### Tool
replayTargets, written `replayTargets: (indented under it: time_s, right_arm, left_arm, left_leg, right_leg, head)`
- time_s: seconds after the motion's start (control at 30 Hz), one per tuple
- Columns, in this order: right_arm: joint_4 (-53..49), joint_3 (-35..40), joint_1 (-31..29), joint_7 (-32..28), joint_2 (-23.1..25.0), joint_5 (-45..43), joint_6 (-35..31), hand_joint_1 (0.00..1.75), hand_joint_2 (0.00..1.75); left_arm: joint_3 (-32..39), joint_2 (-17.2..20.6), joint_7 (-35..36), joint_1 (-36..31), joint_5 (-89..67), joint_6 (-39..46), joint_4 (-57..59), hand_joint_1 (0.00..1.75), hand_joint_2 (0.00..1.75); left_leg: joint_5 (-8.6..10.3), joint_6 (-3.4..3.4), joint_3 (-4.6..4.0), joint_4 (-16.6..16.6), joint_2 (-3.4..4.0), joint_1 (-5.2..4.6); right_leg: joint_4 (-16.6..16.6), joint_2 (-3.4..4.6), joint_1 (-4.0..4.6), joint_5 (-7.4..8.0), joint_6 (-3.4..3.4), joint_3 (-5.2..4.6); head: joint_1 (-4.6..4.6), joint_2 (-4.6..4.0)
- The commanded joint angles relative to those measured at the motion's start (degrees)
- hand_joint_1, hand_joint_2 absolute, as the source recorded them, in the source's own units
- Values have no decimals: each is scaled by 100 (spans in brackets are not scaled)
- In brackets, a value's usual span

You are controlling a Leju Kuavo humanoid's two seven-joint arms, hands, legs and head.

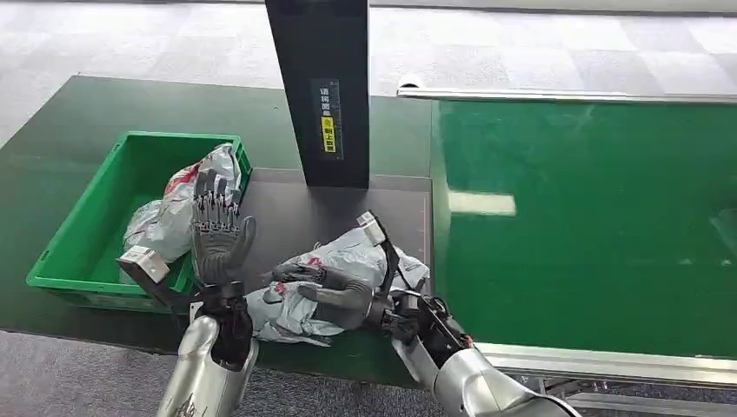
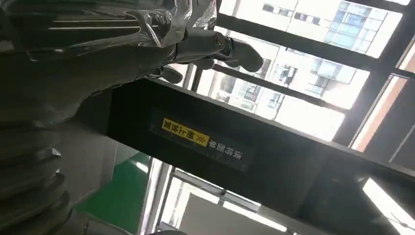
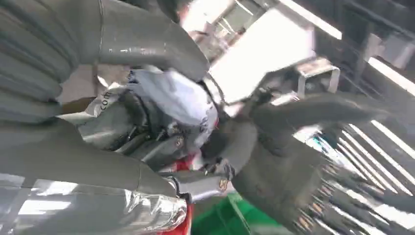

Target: Moved the parcel from conveyor to table for the left to box.

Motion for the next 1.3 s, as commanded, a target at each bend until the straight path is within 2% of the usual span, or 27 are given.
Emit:
replayTargets:
  time_s: [0.03,0.17,0.3,0.33,0.37,0.43,0.6,0.8,0.9,0.93,1.07,1.13,1.3]
  right_arm:
    - [-217,1265,-234,-1431,-502,60,-443,0,175]
    - [-505,1728,-248,-2225,-715,492,-1135,0,175]
    - [-500,1729,-266,-2230,-731,487,-1120,0,175]
    - [-480,2072,-398,-2666,-806,1111,-1946,0,175]
    - [-438,2267,-505,-2860,-864,1465,-2402,0,175]
    - [-456,2447,-587,-3053,-955,1843,-2716,0,175]
    - [-589,2467,-572,-3364,-1065,2184,-2904,0,175]
    - [-601,2460,-581,-3361,-1063,2185,-2905,0,175]
    - [-795,2219,-542,-3589,-1097,2113,-3014,0,175]
    - [-964,2039,-482,-3755,-1126,2086,-3156,0,175]
    - [-2250,1315,-50,-4200,-1283,2367,-3842,0,175]
    - [-3066,954,215,-4094,-1328,2603,-3966,0,175]
    - [-3159,865,266,-3975,-1299,2655,-3941,0,175]
  left_arm:
    - [-46,102,84,55,-33,92,43,0,175]
    - [-15,103,91,91,-53,97,18,0,175]
    - [-12,104,91,86,-53,97,20,0,175]
    - [0,105,94,75,-75,107,35,0,175]
    - [21,107,96,76,-98,114,29,0,175]
    - [47,110,109,82,-132,114,5,0,175]
    - [-241,248,284,79,-565,-84,41,0,175]
    - [-260,224,284,99,-576,-88,52,0,175]
    - [-841,480,552,42,-1530,-299,190,0,175]
    - [-862,452,556,68,-1749,-304,210,0,175]
    - [-1023,464,793,144,-2738,-437,210,0,175]
    - [-1001,399,811,5,-2989,-463,429,0,175]
    - [-968,372,804,-71,-3013,-469,531,0,175]
  left_leg:
    - [-1,3,5,-3,-3,-1]
    - [-1,2,6,-4,-5,-1]
    - [1,1,1,-1,-3,-1]
    - [0,2,4,-2,-5,-1]
    - [0,2,2,0,-2,-2]
    - [-1,3,3,1,0,-3]
    - [0,4,8,-3,-7,-2]
    - [-3,2,16,-4,-7,-3]
    - [0,1,14,-6,-7,-3]
    - [2,1,11,-5,-12,-3]
    - [1,4,15,-8,-14,-4]
    - [0,5,23,-14,-15,-3]
    - [-1,1,10,-4,-21,-1]
  right_leg:
    - [-4,-3,-1,-1,0,7]
    - [-4,-5,-1,-2,-1,8]
    - [-1,-3,-1,0,0,2]
    - [-2,-5,-1,-1,-1,6]
    - [0,-2,-2,0,0,2]
    - [2,0,-2,-1,-1,3]
    - [-4,-3,-2,-1,0,12]
    - [-4,-2,-2,-4,-1,17]
    - [-4,-5,-2,-2,-2,15]
    - [-3,-9,-2,-2,-2,12]
    - [-8,-9,-3,-2,0,18]
    - [-17,-10,-2,-2,-1,28]
    - [-6,-14,-1,-4,-2,13]
  head:
    - [0,0]
    - [-2,0]
    - [0,0]
    - [0,0]
    - [0,0]
    - [0,0]
    - [-2,0]
    - [0,0]
    - [-2,0]
    - [-2,0]
    - [0,0]
    - [0,0]
    - [-2,0]
